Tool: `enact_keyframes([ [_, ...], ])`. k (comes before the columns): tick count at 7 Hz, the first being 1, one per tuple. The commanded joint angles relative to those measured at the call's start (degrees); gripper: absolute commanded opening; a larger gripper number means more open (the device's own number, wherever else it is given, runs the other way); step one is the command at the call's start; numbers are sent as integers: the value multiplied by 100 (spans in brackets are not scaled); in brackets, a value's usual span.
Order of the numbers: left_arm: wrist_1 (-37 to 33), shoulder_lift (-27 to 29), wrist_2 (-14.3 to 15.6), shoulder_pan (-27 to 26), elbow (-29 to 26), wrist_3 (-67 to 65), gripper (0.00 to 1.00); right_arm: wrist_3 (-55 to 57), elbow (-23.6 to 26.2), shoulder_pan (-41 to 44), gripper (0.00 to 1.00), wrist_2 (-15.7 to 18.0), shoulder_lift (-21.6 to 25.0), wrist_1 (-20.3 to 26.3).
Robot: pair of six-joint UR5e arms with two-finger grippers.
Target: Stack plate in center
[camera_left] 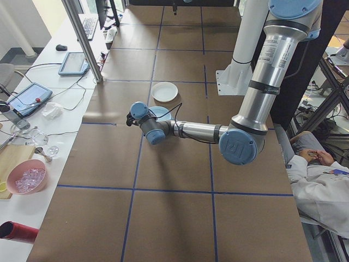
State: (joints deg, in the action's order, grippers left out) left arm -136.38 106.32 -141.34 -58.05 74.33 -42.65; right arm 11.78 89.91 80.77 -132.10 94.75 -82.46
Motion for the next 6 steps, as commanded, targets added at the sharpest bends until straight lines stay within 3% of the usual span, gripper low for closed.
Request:
enact_keyframes([
  [1, 129, -50, 19, 48, 98, 29, 0, 0, 0, 0, 100, 0, 0, 2],
  [6, 191, -401, -8, 13, 467, 64, 0, 0, 0, 0, 100, 0, 0, 2],
])
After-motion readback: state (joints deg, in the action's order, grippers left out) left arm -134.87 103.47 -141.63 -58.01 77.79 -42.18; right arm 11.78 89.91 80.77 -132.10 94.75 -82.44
